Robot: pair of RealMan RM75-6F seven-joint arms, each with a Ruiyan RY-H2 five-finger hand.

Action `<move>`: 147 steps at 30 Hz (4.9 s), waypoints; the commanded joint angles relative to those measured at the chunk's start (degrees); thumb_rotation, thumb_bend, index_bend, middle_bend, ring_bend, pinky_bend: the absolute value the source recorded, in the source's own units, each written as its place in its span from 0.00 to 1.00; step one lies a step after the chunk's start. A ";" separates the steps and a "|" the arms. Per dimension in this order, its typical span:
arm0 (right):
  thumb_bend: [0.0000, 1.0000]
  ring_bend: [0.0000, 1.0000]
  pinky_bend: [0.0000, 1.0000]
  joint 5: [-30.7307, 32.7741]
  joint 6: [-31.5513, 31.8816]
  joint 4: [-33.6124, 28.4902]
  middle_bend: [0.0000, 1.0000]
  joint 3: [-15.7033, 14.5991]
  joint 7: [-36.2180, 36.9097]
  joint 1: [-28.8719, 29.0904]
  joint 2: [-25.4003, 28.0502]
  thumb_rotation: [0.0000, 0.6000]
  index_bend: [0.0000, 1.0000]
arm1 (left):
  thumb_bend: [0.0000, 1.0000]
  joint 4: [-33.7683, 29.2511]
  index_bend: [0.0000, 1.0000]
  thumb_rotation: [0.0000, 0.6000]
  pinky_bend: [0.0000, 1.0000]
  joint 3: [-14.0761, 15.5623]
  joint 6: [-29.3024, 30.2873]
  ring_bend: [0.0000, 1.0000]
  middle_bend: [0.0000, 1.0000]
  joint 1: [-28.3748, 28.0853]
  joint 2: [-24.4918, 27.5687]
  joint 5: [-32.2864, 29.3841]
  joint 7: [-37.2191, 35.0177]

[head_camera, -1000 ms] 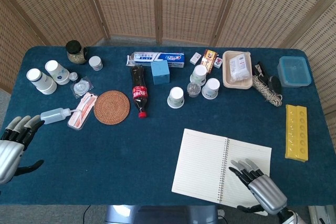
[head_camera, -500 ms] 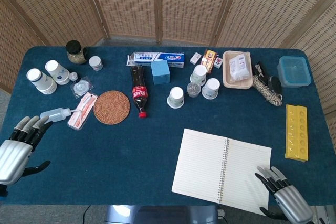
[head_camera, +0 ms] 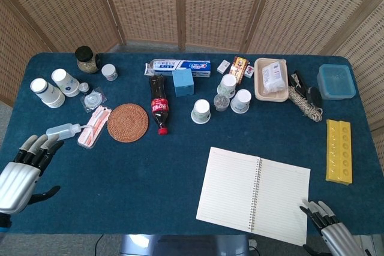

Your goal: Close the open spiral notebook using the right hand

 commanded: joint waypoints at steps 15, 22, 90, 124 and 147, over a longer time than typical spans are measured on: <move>0.28 0.00 0.00 -0.09 1.50 6.42 0.00 -0.26 5.65 -2.49 -4.76 0.80 0.00 | 0.04 -0.75 0.00 1.00 0.00 0.19 -0.06 0.00 0.00 0.19 -0.07 0.29 0.70; 0.28 0.00 0.00 -1.16 1.99 6.64 0.00 -0.30 4.10 -1.83 -7.52 0.87 0.00 | 0.04 -0.47 0.00 1.00 0.00 0.38 0.06 0.00 0.00 0.53 -0.02 -0.14 0.37; 0.16 0.00 0.08 -5.86 10.73 -21.23 0.00 10.38 -19.76 16.03 -2.91 1.00 0.00 | 0.04 4.34 0.00 1.00 0.00 0.54 1.46 0.00 0.00 0.96 -0.43 -0.30 -7.37; 0.13 0.00 0.10 -3.07 -20.62 -46.52 0.00 20.79 -37.42 37.92 1.40 1.00 0.00 | 0.04 5.19 0.00 1.00 0.00 0.27 1.11 0.00 0.00 0.86 -0.69 -1.49 -8.75; 0.14 0.00 0.10 19.52 -40.23 -37.89 0.00 28.63 -46.80 45.59 -2.88 1.00 0.00 | 0.04 4.96 0.00 1.00 0.00 0.10 0.26 0.00 0.00 0.25 -0.95 -1.78 -8.63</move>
